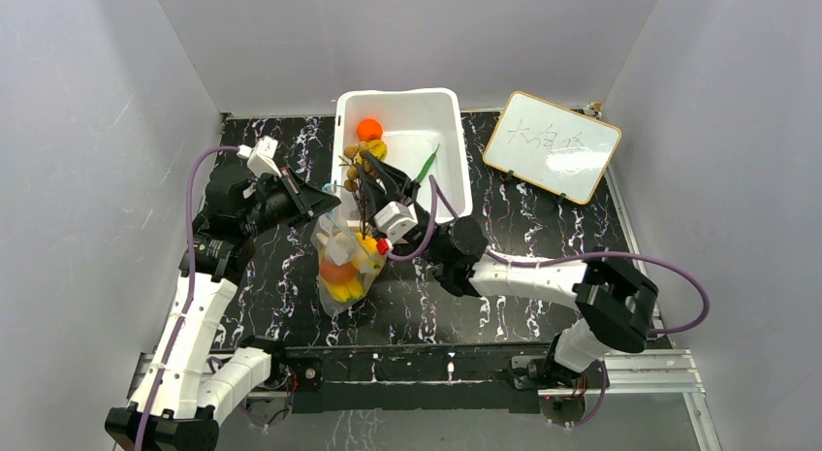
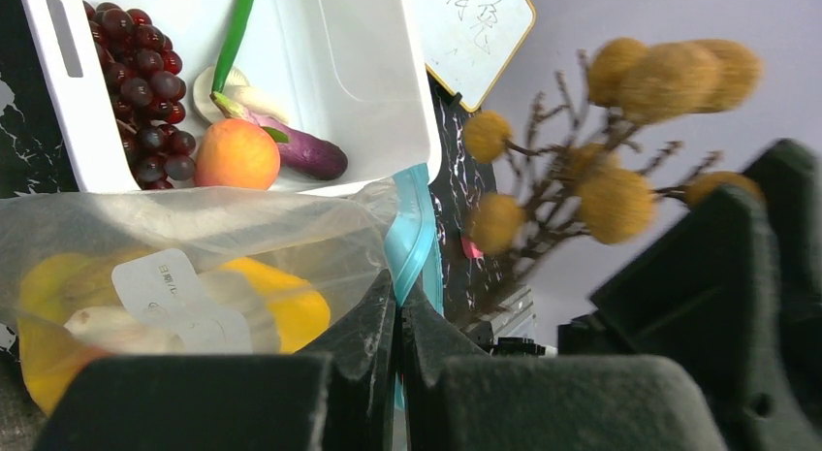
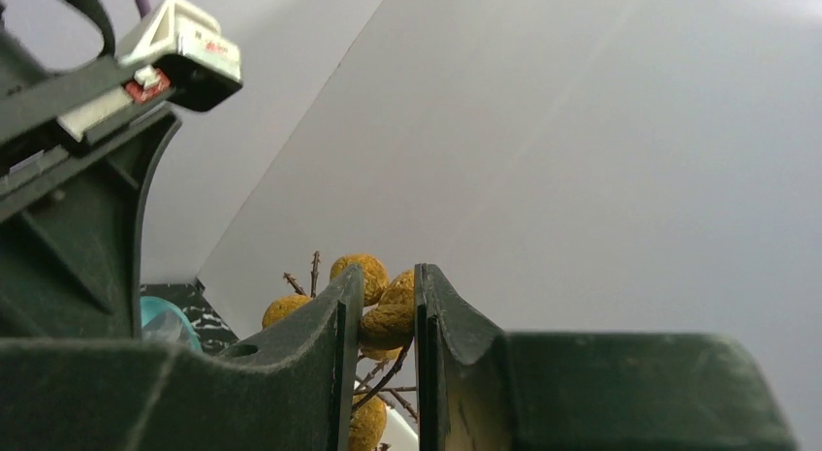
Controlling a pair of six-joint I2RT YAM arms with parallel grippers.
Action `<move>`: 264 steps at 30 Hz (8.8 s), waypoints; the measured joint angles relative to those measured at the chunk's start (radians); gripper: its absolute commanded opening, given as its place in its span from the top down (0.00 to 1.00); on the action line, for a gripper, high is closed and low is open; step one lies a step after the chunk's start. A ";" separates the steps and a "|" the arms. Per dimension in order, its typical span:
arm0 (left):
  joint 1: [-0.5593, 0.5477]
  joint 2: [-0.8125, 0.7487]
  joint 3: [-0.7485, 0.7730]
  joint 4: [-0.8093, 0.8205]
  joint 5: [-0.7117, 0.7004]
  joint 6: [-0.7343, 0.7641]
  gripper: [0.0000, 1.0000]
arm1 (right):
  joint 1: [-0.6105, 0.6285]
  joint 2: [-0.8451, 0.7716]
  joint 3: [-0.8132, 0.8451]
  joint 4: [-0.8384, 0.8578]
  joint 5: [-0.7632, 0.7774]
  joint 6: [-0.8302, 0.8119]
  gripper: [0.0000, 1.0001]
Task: Place the food in the zip-top bag and seal the zipper
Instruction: Place the fake fruit in the zipper food storage bag, then adjust the zipper food storage bag at the center of the board, then pick up the fake fruit from the bin.
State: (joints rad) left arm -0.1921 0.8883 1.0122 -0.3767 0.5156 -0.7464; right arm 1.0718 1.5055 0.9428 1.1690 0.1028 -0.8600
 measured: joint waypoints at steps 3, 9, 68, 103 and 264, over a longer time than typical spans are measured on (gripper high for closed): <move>0.000 0.000 0.000 0.000 0.000 -0.006 1.00 | 0.000 0.047 -0.019 0.043 0.010 -0.019 1.00; 0.000 0.000 0.000 0.003 0.000 -0.024 1.00 | 0.031 0.032 -0.150 0.104 0.038 -0.022 1.00; 0.000 -0.013 0.016 -0.117 -0.003 0.110 1.00 | 0.045 -0.066 0.185 -0.954 -0.052 0.612 0.30; 0.000 -0.015 0.004 -0.065 -0.011 0.062 1.00 | -0.060 -0.217 0.080 -1.434 0.106 1.490 0.94; -0.013 -0.027 0.098 -0.269 -0.296 0.383 1.00 | -0.528 0.166 0.460 -1.243 -0.224 1.411 0.82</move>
State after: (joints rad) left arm -0.2050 0.8612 1.1099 -0.6460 0.2192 -0.3637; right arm 0.5434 1.6711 1.4033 -0.0742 -0.1207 0.5514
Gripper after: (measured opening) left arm 0.007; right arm 0.336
